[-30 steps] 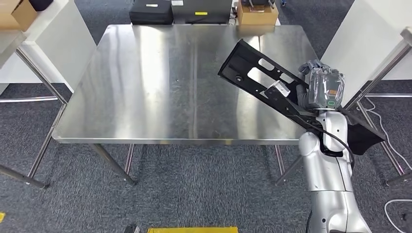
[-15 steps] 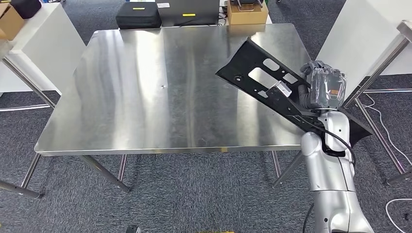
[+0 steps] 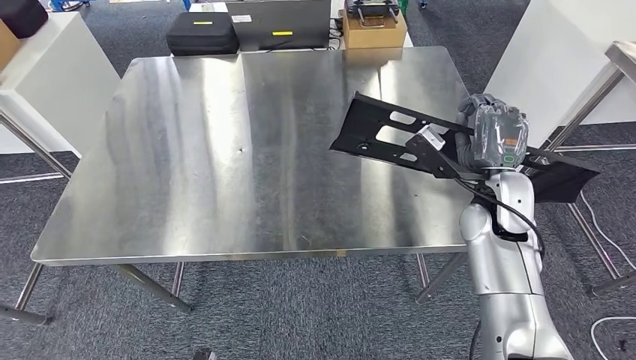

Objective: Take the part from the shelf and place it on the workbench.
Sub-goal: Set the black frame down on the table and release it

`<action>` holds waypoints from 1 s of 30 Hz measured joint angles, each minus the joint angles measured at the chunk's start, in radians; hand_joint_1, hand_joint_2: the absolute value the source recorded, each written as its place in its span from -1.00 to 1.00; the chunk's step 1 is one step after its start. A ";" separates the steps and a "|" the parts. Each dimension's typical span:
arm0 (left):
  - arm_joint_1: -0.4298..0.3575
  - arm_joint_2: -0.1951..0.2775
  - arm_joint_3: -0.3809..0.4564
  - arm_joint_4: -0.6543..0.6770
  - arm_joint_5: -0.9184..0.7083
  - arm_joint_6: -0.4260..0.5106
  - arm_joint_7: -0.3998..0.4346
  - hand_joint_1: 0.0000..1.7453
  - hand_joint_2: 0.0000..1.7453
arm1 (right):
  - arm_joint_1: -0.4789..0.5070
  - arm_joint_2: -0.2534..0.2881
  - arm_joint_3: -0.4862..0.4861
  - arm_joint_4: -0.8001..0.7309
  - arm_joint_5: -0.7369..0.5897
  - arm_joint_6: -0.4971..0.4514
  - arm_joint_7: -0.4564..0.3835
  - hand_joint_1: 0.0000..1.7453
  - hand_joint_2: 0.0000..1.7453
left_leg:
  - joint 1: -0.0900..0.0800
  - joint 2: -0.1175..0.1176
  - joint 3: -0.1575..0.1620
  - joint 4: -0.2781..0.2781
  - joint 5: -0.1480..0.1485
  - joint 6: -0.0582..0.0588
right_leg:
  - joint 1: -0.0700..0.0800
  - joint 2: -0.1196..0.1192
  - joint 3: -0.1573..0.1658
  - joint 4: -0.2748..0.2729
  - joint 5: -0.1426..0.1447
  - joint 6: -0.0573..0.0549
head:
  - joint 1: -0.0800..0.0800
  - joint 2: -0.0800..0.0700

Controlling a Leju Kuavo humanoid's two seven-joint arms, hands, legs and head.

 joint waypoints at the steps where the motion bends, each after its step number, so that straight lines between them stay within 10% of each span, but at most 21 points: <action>1: -0.001 -0.001 0.000 0.000 0.001 0.000 0.000 -1.00 1.00 | -0.004 0.000 0.000 0.002 0.000 -0.001 0.000 1.00 1.00 | 0.004 0.000 0.013 -0.008 0.001 -0.001 | -0.003 -0.001 -0.026 0.044 -0.010 0.002 | 0.000 0.000; 5: -0.001 -0.010 0.000 0.000 0.002 0.000 0.000 -1.00 1.00 | -0.006 -0.001 0.000 0.014 0.002 -0.004 -0.001 1.00 1.00 | 0.019 -0.003 0.035 -0.009 -0.023 -0.021 | -0.023 -0.004 -0.161 0.211 -0.075 0.015 | 0.000 0.000; 8: 0.001 -0.011 0.000 0.000 0.003 0.001 0.000 -1.00 1.00 | -0.007 -0.001 0.000 0.022 0.003 -0.004 -0.001 1.00 1.00 | 0.041 -0.005 0.058 0.005 -0.056 -0.054 | -0.051 -0.019 -0.133 0.062 0.018 0.073 | 0.002 0.000; 10: 0.001 -0.008 0.000 0.000 0.003 0.003 0.000 -1.00 1.00 | -0.010 -0.001 0.002 0.030 0.004 -0.004 0.000 1.00 1.00 | 0.046 -0.004 0.063 0.026 -0.083 -0.077 | -0.056 -0.037 -0.106 -0.023 0.069 0.085 | 0.009 0.000; 15: 0.000 -0.006 0.000 0.000 0.003 0.006 0.003 -1.00 1.00 | -0.018 0.001 0.010 0.044 0.012 -0.011 0.003 1.00 1.00 | 0.050 0.006 0.047 0.084 -0.102 -0.102 | -0.050 -0.034 -0.091 -0.019 0.068 0.020 | -0.001 0.000; 19: 0.000 -0.006 0.000 0.000 0.005 0.007 0.003 -1.00 1.00 | -0.023 0.012 0.018 0.053 0.017 -0.012 0.005 1.00 1.00 | 0.052 0.005 -0.105 0.307 -0.177 -0.114 | -0.041 -0.022 -0.070 -0.021 0.049 -0.005 | -0.005 0.000; 21: 0.001 -0.006 0.000 0.000 0.006 0.008 0.003 -1.00 1.00 | -0.023 0.019 0.022 0.059 0.019 -0.012 0.006 1.00 1.00 | 0.050 0.005 -0.145 0.317 -0.171 -0.106 | -0.032 -0.016 -0.058 -0.021 0.039 -0.012 | -0.005 0.000; 25: 0.001 -0.002 0.000 0.000 0.009 0.008 0.002 -1.00 1.00 | -0.029 0.027 0.029 0.068 0.024 -0.012 0.009 1.00 1.00 | 0.027 0.002 -0.076 0.092 -0.011 -0.053 | -0.020 -0.010 -0.028 -0.025 0.018 -0.013 | -0.002 0.000; 30: 0.002 -0.004 0.000 0.000 0.016 0.040 0.007 -1.00 1.00 | -0.044 0.036 0.042 0.092 0.050 -0.011 0.017 1.00 1.00 | 0.018 0.001 -0.033 0.024 0.008 -0.030 | -0.017 -0.011 -0.022 -0.026 0.000 0.006 | -0.001 0.000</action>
